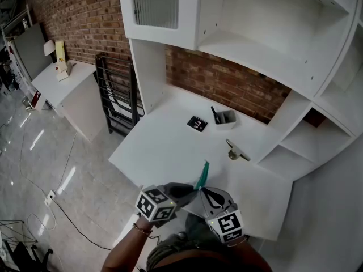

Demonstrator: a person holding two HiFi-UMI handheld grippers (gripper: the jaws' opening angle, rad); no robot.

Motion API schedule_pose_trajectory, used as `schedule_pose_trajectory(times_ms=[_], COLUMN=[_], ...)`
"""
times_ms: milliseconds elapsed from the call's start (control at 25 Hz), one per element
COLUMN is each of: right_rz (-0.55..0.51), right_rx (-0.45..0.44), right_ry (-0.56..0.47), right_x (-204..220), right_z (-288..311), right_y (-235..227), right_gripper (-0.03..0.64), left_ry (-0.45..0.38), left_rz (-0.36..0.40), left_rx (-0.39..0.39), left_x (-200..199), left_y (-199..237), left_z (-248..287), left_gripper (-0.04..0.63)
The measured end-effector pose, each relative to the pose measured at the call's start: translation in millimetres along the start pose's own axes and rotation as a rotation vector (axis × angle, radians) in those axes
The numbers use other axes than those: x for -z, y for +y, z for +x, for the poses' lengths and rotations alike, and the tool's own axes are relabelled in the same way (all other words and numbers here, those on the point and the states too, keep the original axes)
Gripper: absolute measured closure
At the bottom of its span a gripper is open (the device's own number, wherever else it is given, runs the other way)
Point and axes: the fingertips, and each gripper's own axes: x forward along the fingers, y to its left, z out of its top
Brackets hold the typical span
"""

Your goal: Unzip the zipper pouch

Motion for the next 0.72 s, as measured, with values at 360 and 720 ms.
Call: schedule_pose_trajectory(times_ms=[360,720], right_rz=[-0.058,-0.014], right_rx=[0.082,0.17], right_ry=[0.03,0.058], right_x=[2,9], right_z=[2,-4], right_y=[-6,-45], right_gripper=[0.61,0.614], left_ry=[0.015,0.046], left_rz=[-0.057,-0.069], left_rx=[-0.012,0.016], left_x=[0,14], left_y=[2,-8], left_z=[6,3], left_gripper=[0.554,0.557])
